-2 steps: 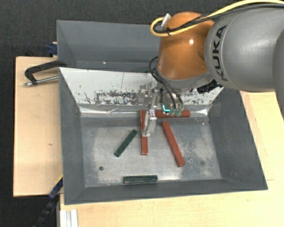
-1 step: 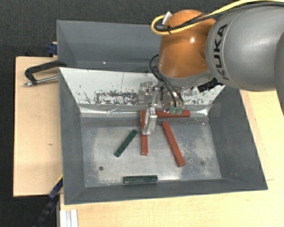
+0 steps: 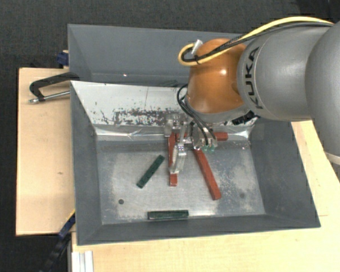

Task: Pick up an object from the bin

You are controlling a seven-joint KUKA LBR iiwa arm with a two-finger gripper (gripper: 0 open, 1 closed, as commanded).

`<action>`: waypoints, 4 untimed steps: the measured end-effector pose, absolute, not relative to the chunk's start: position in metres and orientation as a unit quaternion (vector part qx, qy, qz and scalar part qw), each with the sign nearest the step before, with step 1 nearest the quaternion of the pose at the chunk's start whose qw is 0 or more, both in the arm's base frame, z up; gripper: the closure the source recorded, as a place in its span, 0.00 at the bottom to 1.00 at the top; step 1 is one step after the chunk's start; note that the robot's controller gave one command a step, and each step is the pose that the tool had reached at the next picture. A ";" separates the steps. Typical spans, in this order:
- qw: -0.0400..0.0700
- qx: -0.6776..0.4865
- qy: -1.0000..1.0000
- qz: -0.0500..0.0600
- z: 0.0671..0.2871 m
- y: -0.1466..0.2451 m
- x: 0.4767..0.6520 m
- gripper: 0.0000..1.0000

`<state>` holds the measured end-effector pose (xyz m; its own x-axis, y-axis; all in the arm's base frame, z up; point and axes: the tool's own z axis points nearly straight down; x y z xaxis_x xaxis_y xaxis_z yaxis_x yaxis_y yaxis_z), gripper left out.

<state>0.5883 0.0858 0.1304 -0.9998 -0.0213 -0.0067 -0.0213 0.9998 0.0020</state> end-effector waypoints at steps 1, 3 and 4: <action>0.001 0.044 0.999 0.001 0.078 0.102 0.592 0.00; 0.002 0.037 0.999 0.001 0.080 0.141 0.587 1.00; 0.002 0.063 0.998 0.001 0.182 0.129 0.587 1.00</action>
Offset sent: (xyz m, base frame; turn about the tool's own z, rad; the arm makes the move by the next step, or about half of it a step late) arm -0.0024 0.0543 -0.0518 0.0967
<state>0.5875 0.1290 0.1824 -0.9920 0.1258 -0.0047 0.1258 0.9920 0.0027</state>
